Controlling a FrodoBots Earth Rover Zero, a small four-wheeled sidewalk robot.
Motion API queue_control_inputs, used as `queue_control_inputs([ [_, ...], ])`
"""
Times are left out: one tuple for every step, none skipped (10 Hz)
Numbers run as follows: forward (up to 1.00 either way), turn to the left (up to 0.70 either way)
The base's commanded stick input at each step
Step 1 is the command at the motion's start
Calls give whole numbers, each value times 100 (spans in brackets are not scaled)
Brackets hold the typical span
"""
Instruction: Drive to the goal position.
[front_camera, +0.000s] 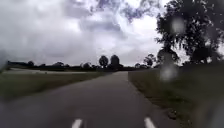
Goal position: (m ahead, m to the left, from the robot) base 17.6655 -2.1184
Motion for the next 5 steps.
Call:
queue_control_inputs([
  [85,0],
  [85,0],
  [85,0],
  [85,0],
  [85,0],
])
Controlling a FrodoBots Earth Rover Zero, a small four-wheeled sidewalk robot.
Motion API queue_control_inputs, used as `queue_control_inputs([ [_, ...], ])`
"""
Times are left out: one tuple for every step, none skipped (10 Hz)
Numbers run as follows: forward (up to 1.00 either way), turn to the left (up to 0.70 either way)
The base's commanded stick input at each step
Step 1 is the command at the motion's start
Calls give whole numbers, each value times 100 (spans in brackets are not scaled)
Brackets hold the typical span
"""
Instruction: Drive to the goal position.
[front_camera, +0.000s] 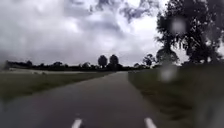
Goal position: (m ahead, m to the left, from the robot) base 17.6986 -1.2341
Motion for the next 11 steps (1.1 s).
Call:
queue_control_inputs([
  [85,0],
  [85,0],
  [85,0],
  [85,0],
  [85,0],
  [85,0],
  [85,0],
  [85,0],
  [85,0],
  [85,0],
  [85,0],
])
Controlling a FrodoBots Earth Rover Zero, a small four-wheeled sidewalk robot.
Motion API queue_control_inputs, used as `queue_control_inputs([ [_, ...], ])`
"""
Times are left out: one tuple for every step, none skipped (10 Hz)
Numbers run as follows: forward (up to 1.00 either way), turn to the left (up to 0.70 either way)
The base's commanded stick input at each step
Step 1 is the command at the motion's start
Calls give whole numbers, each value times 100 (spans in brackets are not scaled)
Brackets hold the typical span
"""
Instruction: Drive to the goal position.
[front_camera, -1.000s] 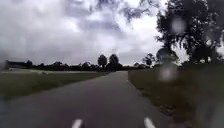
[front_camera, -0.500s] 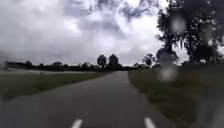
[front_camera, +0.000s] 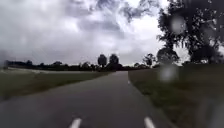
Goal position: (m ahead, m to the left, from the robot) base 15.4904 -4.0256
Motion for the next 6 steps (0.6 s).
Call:
queue_control_inputs([
  [85,0],
  [85,0],
  [85,0],
  [85,0],
  [85,0],
  [85,0],
])
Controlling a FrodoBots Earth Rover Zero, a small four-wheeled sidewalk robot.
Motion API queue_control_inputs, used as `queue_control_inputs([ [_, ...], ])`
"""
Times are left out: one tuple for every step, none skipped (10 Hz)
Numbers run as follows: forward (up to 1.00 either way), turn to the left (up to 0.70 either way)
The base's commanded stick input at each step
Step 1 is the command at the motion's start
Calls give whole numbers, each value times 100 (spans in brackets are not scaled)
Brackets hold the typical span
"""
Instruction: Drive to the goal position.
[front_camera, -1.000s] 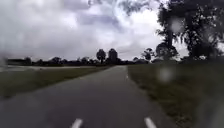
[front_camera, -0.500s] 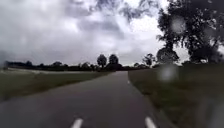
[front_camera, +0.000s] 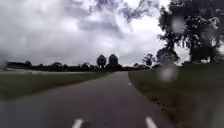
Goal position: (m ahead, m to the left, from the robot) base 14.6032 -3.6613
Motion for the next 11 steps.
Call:
queue_control_inputs([
  [85,0],
  [85,0],
  [85,0],
  [85,0],
  [85,0],
  [85,0],
  [85,0],
  [85,0],
  [85,0],
  [85,0],
  [85,0],
])
